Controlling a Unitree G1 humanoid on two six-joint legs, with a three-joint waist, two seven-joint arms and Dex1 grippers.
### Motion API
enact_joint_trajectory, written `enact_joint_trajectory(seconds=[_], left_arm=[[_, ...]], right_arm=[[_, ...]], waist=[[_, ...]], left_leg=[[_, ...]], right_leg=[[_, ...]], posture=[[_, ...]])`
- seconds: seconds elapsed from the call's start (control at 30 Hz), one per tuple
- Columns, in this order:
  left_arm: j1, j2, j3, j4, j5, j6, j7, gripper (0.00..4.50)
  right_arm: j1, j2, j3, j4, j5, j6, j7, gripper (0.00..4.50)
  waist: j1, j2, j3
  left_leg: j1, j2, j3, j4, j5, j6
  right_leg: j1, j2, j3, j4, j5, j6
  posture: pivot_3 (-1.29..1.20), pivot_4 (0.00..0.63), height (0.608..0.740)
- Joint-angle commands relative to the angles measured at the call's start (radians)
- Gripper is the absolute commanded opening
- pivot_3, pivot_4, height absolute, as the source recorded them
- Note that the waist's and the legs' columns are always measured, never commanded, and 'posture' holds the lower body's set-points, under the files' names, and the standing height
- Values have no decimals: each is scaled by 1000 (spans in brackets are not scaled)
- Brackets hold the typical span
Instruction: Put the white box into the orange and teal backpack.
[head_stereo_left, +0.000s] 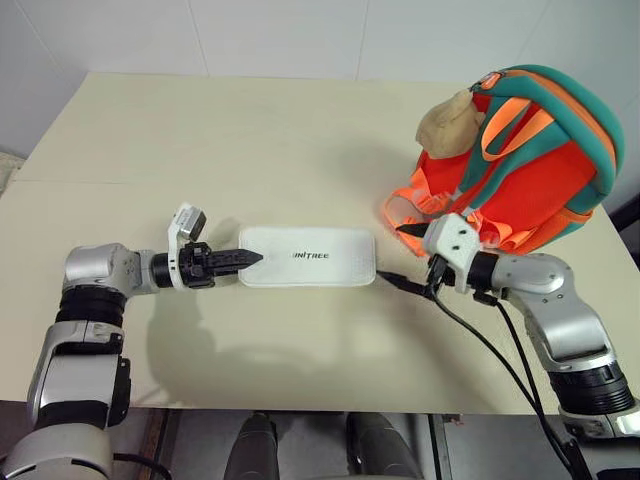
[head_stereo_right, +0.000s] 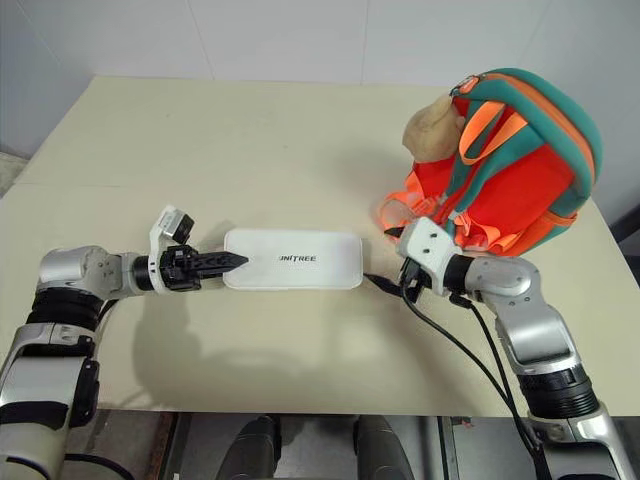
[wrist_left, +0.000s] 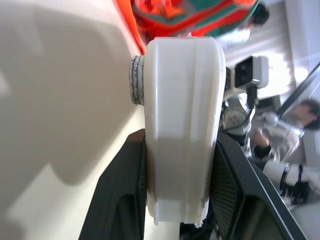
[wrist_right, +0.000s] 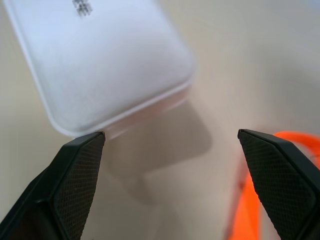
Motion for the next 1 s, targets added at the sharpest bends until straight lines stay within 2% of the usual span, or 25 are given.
enact_joint_trajectory(seconds=[0.03, 0.2, 0.3, 0.4, 0.53, 0.73, 1.0], left_arm=[[44, -6, 138, -121, -93, 72, 83, 1326], [134, -62, 303, -238, -168, 158, 240, 1326], [165, -106, 378, -305, -209, 196, 323, 1326], [187, -156, 453, -367, -247, 229, 408, 1326], [198, -197, 506, -407, -283, 249, 489, 1326], [220, -254, 561, -467, -334, 275, 589, 1326], [246, -273, 603, -512, -397, 292, 667, 1326]], right_arm=[[46, 17, -177, -150, 148, 118, -76, 4500], [150, 38, -390, -253, 290, 242, -184, 4500], [171, 40, -463, -260, 356, 275, -222, 4500], [170, 30, -506, -213, 356, 258, -261, 4500], [102, 52, -484, -119, 341, 226, -309, 4500], [-38, 141, -366, 66, 277, 128, -360, 4500], [-200, 225, -288, 278, 207, 25, -417, 4500]], waist=[[1, 0, 0], [4, 0, 0], [2, 0, 0], [-2, 0, 0], [-5, 0, 0], [-6, 0, 0], [-10, 1, 0]], left_leg=[[0, 0, 0, 0, 0, 0], [0, 0, 0, 1, -1, 1], [0, 0, 0, 2, -1, 1], [1, 0, 0, 2, 0, 1], [1, 0, 0, 2, 0, 1], [1, 0, 0, 1, 0, 1], [1, 0, 0, 0, 0, 0]], right_leg=[[0, 0, 0, 0, 0, 0], [1, -1, 0, 0, 0, 0], [1, -1, 0, 1, 0, 0], [1, 0, 0, 1, 1, 0], [1, 0, 1, 1, 1, 0], [1, 0, 1, 0, 1, 0], [0, -1, 1, 0, 1, 0]], posture=[[0, 150, 740], [0, 150, 740], [0, 150, 740], [0, 150, 740], [0, 150, 740], [0, 150, 740], [0, 150, 740]])
